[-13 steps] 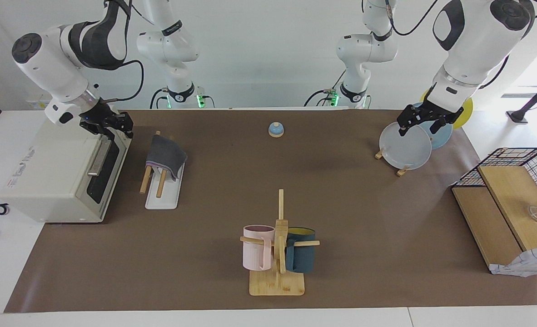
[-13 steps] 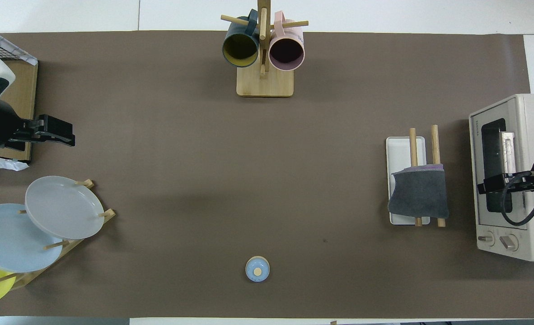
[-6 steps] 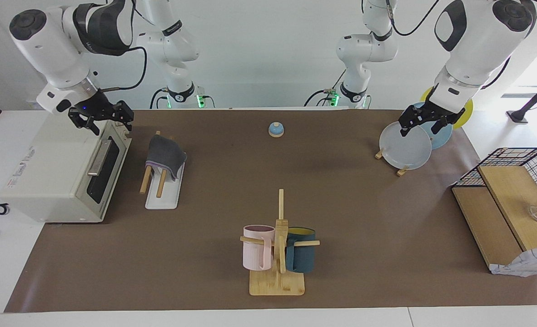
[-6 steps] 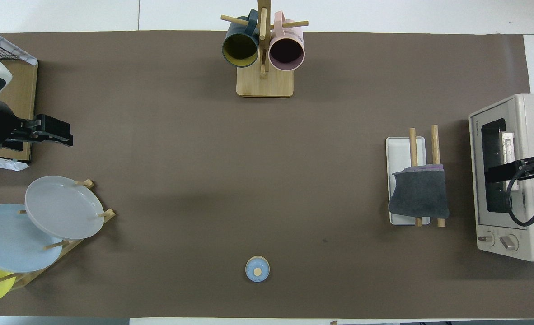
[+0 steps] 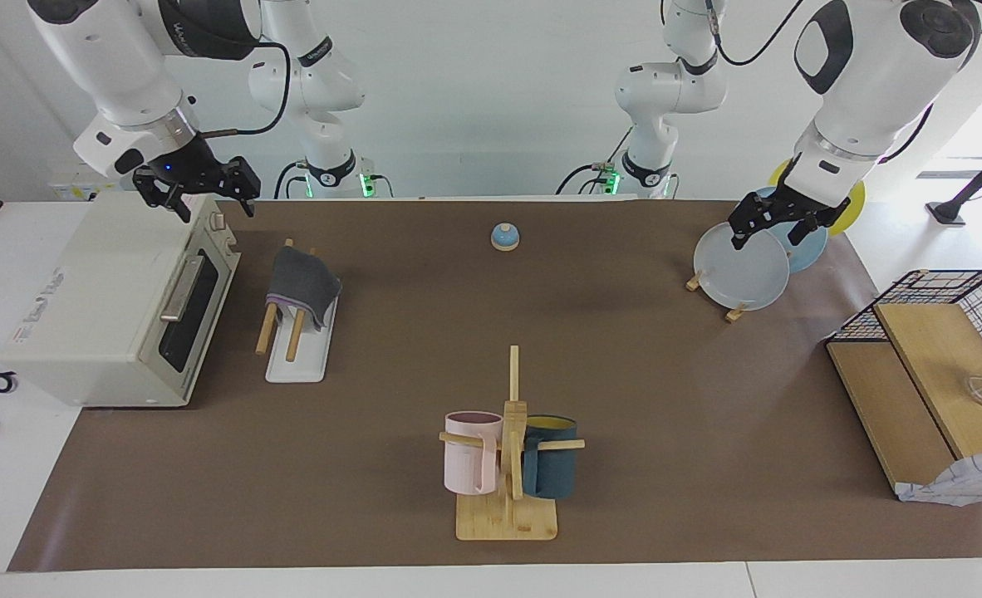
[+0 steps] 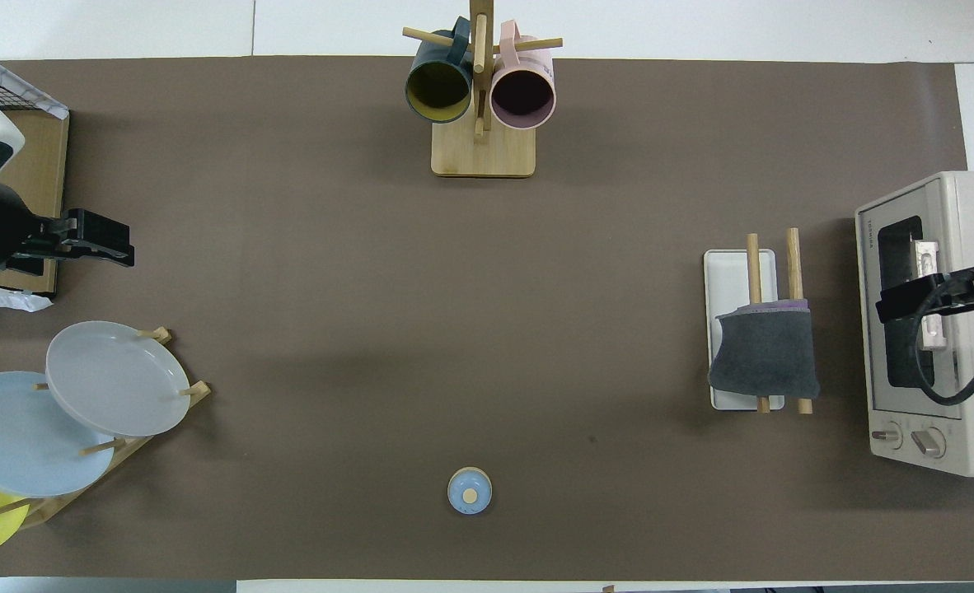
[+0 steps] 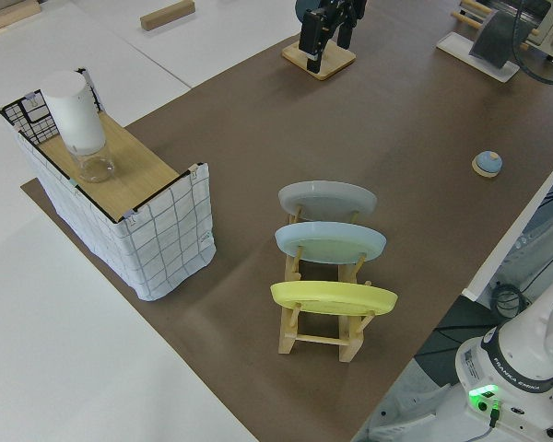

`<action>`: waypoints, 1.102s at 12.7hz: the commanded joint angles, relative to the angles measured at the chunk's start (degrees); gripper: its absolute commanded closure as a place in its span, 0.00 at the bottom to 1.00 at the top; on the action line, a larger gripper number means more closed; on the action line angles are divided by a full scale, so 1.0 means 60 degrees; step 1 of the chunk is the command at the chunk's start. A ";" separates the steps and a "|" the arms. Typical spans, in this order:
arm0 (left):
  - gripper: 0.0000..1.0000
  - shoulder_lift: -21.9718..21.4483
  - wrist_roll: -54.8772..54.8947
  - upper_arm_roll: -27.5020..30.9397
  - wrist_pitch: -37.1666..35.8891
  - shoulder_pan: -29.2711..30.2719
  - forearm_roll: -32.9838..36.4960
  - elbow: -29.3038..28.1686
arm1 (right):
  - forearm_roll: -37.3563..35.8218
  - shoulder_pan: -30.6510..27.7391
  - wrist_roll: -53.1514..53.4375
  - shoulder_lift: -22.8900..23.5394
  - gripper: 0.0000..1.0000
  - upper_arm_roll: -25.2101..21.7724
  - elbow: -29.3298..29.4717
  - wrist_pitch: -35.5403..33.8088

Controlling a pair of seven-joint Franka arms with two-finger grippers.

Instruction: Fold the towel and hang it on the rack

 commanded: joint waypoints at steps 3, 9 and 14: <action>0.00 -0.0058 0.0057 -0.0112 0.0024 0.0164 0.0114 -0.0031 | 0.0013 0.0193 0.0454 0.0507 0.00 0.0027 0.0858 -0.0306; 0.00 -0.0058 0.0028 -0.0097 -0.0035 0.0179 0.0114 -0.0045 | -0.0031 -0.0026 0.0484 0.0801 0.00 0.0057 0.1137 -0.0541; 0.00 -0.0058 0.0028 -0.0097 -0.0035 0.0179 0.0114 -0.0045 | -0.0046 -0.0114 0.0630 0.0888 0.00 0.0071 0.1166 -0.0556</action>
